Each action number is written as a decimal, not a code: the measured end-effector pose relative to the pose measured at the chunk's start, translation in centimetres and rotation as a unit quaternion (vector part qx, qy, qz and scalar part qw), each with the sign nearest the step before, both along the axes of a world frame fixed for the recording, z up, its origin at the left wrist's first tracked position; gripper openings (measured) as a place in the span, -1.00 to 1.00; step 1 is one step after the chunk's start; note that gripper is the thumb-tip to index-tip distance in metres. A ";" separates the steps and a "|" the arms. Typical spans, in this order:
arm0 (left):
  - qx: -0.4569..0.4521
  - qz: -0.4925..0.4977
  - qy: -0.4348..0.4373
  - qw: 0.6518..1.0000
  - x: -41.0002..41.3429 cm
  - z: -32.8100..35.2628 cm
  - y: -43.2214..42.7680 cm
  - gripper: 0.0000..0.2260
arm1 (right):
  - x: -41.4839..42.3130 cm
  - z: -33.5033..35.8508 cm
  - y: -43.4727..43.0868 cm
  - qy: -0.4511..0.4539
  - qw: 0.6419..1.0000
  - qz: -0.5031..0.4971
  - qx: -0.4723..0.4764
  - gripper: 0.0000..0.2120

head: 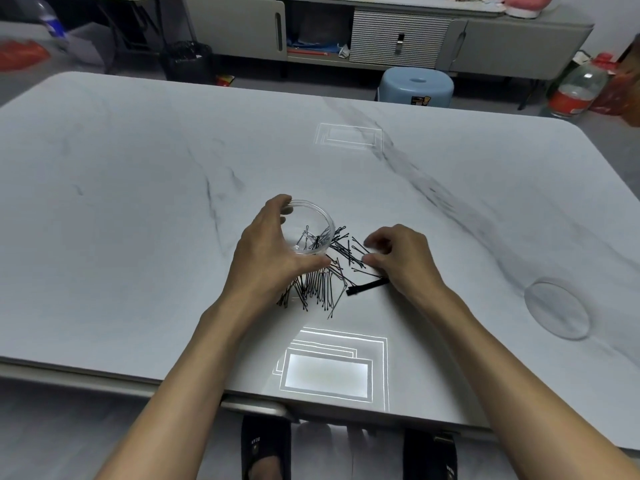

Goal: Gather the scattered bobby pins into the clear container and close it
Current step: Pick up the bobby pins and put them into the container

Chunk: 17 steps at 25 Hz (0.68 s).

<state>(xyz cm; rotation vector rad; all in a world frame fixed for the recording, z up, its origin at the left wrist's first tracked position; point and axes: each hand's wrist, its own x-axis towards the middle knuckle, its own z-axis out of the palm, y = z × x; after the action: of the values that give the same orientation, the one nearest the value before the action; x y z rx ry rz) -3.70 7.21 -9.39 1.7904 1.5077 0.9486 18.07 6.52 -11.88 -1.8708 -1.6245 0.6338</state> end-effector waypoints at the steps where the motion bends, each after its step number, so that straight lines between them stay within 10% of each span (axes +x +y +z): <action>1: 0.002 0.001 -0.001 1.000 0.0 0.0 0.0 -0.09 | -0.5 0.1 0.3 -0.004 1.000 -0.008 0.009 -0.90; 9: 0.008 0.002 0.007 1.000 -0.1 0.0 0.1 -0.09 | -1.4 -0.3 0.0 -0.367 0.930 -0.007 -0.013 -0.83; 14: -0.001 -0.027 0.027 0.999 0.0 0.0 -0.1 -0.09 | -0.4 2.9 0.5 0.001 0.996 -0.052 0.079 -0.91; 17: 0.002 -0.061 0.054 0.997 0.8 0.2 -0.3 -0.09 | -2.1 6.1 0.4 0.072 0.979 0.098 0.163 -0.93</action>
<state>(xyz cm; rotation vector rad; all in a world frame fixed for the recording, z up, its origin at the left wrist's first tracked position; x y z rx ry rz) -2.93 6.89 -9.20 1.9400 1.4435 0.8072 15.97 6.95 -5.76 -1.4114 -1.7122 0.5323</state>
